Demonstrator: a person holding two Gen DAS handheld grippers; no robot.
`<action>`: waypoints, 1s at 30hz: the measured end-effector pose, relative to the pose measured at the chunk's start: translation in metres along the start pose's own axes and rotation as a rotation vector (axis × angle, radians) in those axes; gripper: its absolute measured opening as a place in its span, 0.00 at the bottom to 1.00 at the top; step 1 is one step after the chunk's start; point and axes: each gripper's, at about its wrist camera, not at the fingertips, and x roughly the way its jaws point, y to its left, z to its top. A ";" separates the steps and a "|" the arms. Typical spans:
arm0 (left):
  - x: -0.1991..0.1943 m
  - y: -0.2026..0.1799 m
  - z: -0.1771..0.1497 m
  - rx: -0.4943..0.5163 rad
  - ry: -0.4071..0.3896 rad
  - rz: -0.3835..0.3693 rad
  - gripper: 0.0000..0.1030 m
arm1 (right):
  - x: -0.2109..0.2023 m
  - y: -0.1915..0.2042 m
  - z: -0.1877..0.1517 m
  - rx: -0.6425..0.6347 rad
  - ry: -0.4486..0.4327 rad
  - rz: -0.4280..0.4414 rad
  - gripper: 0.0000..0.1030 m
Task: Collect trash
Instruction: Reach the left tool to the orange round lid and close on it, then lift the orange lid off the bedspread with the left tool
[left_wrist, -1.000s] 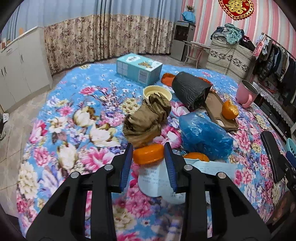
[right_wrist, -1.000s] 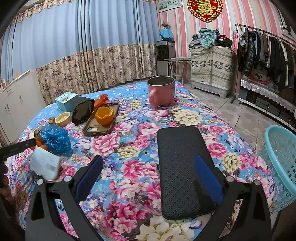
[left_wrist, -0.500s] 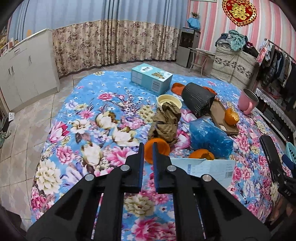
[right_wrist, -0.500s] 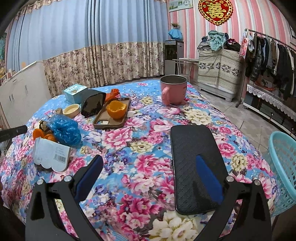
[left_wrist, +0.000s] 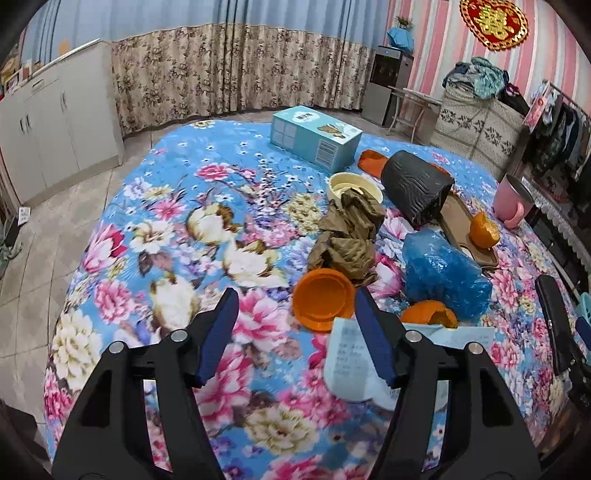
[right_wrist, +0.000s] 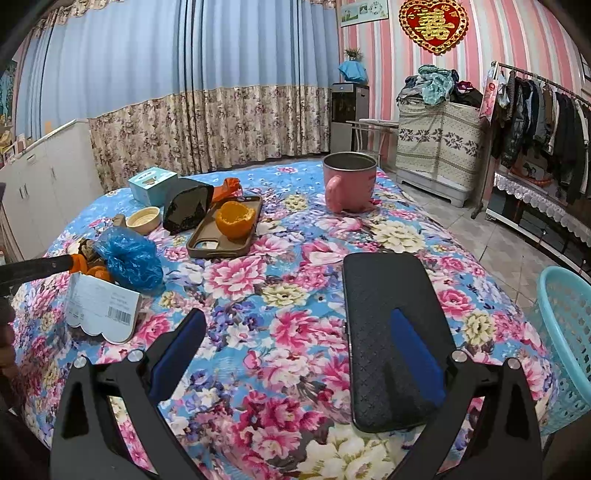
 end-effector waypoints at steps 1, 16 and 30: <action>0.003 -0.003 0.002 0.004 0.006 -0.006 0.62 | 0.002 0.001 0.000 -0.002 0.001 0.003 0.94; 0.021 -0.010 -0.001 -0.004 0.072 -0.056 0.39 | 0.009 0.002 0.002 0.017 0.004 0.033 0.94; 0.020 -0.011 -0.002 -0.009 0.069 -0.034 0.43 | 0.011 0.006 0.000 0.003 0.010 0.028 0.94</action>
